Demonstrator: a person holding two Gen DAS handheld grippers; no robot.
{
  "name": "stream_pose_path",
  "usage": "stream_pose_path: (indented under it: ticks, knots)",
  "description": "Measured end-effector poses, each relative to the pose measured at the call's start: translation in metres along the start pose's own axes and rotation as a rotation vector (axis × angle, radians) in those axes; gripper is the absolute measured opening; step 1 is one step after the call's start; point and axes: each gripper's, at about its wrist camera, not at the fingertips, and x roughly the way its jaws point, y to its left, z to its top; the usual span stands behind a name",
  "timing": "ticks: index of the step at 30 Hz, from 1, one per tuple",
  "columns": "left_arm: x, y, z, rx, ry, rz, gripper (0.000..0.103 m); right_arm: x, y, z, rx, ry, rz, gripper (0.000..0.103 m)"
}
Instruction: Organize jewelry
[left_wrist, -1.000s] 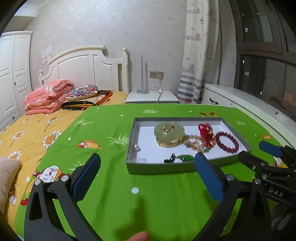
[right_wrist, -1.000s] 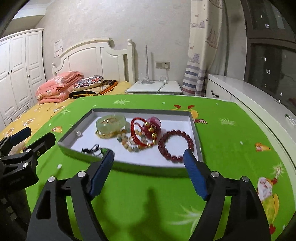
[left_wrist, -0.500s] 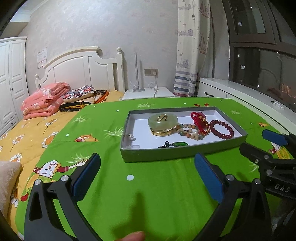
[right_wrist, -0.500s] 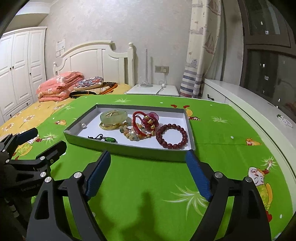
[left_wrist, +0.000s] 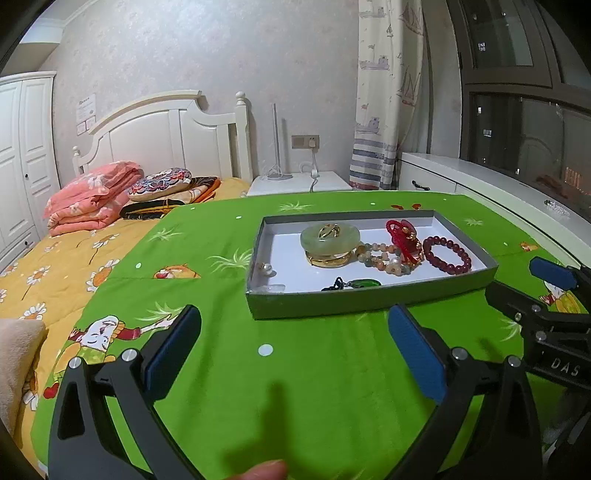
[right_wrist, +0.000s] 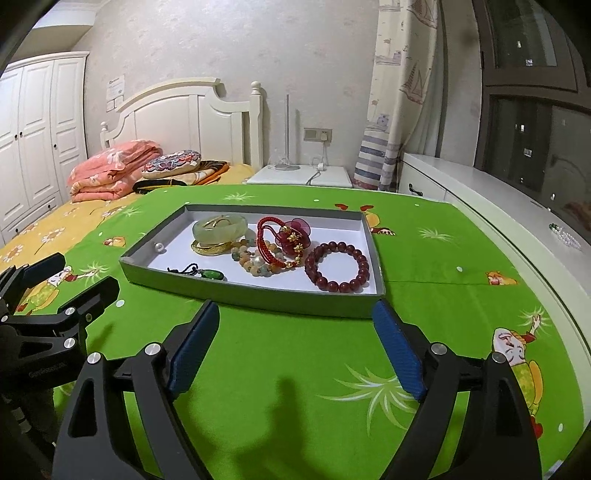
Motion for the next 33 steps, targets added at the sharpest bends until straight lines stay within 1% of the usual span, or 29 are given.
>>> stream_pose_path:
  ticks: [20,33]
  knots:
    - [0.0017,0.0001,-0.0052,0.008,0.019,-0.001,0.098,-0.0020,-0.0058,0.0009,0.013,-0.005,-0.010,0.081]
    - [0.0008,0.0039,-0.0096,-0.004,0.026,0.007,0.098,-0.0014,-0.0057,-0.0006,0.016,-0.001,-0.011,0.081]
